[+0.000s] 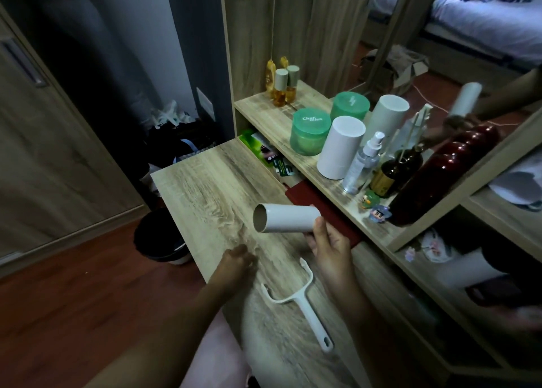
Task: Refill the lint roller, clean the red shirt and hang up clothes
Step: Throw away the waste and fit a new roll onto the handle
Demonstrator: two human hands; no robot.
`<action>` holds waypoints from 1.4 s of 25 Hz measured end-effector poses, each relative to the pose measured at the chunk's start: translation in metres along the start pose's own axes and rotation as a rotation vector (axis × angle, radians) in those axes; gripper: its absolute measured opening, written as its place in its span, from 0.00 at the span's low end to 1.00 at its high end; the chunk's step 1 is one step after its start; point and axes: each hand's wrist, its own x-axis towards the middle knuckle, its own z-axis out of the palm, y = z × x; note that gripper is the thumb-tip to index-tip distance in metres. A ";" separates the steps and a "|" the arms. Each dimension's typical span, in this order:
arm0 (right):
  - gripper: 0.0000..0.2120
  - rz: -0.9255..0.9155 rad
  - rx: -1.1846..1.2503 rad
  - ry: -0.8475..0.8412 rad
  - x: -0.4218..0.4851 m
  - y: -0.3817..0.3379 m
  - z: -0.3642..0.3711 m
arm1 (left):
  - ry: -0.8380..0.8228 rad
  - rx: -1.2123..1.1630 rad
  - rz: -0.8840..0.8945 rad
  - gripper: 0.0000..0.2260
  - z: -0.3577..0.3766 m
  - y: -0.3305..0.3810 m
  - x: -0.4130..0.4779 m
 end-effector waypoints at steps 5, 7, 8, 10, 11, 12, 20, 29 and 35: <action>0.21 -0.017 0.081 -0.044 0.005 -0.002 0.000 | 0.101 0.018 -0.140 0.09 0.017 -0.004 -0.001; 0.31 0.018 0.144 -0.062 0.006 -0.002 -0.001 | 0.180 -0.142 -0.264 0.10 -0.005 0.009 0.006; 0.33 0.032 0.167 -0.064 0.007 -0.003 -0.002 | 0.248 -0.217 -0.312 0.12 -0.021 0.019 0.010; 0.34 0.039 0.208 -0.071 0.007 -0.006 -0.004 | 0.409 -0.466 -0.378 0.12 -0.060 0.044 0.017; 0.34 0.033 0.224 -0.071 0.007 -0.007 -0.005 | 0.477 -0.653 -0.407 0.11 -0.081 0.059 0.018; 0.33 0.029 0.237 -0.063 0.007 -0.008 -0.007 | 0.546 -0.877 -0.412 0.10 -0.101 0.072 0.017; 0.28 0.050 0.390 -0.093 0.014 -0.022 -0.003 | 0.663 -0.991 0.012 0.10 -0.181 0.148 -0.019; 0.19 0.026 0.452 -0.149 -0.001 -0.038 0.004 | 0.732 -0.794 0.046 0.12 -0.180 0.151 -0.025; 0.31 0.009 0.494 -0.163 -0.006 -0.047 0.007 | 0.746 -0.871 0.039 0.11 -0.180 0.157 -0.029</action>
